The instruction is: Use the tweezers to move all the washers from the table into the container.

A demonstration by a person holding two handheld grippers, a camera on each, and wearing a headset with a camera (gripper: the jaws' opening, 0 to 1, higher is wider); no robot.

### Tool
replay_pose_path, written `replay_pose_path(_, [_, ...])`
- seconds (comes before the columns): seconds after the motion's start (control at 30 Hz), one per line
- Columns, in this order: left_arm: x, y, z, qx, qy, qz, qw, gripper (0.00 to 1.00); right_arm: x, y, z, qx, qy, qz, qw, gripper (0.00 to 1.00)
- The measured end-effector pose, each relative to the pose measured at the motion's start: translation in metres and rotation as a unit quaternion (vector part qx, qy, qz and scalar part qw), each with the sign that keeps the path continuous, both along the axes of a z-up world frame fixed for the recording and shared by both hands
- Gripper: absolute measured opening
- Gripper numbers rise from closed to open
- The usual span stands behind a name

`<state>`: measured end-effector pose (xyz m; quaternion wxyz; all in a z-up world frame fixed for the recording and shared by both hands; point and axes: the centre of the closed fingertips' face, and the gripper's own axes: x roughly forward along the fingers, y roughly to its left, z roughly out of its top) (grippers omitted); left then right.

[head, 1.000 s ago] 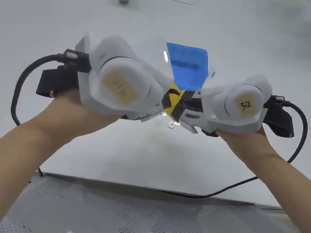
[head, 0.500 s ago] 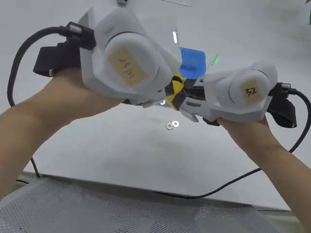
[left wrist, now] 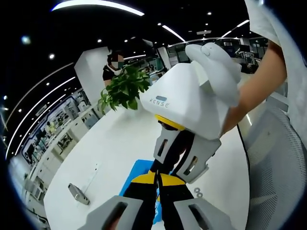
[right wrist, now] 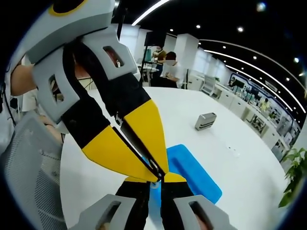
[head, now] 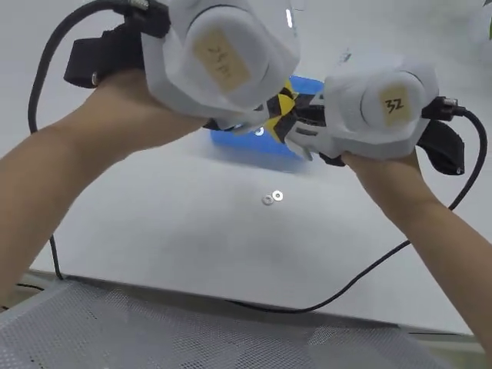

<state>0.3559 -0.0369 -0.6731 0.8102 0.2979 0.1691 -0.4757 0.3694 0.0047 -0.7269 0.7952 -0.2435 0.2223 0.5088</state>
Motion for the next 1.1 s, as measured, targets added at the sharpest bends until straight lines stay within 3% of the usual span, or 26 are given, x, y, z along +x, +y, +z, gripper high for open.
replay_pose_path(0.4, [0.018, 0.007, -0.016, -0.004, 0.018, 0.008, 0.9998, 0.0, 0.014, 0.002, -0.016, -0.006, 0.013, -0.008, 0.9999, 0.03])
replay_pose_path(0.53, [0.017, 0.007, -0.017, -0.009, 0.023, 0.01, 0.9997, 0.0, 0.014, 0.001, -0.017, -0.009, 0.014, -0.007, 0.9998, 0.03])
replay_pose_path(1.1, [0.005, 0.002, -0.006, -0.014, 0.015, 0.003, 0.9998, 0.0, 0.004, -0.002, -0.007, 0.0, 0.004, -0.011, 0.9999, 0.03])
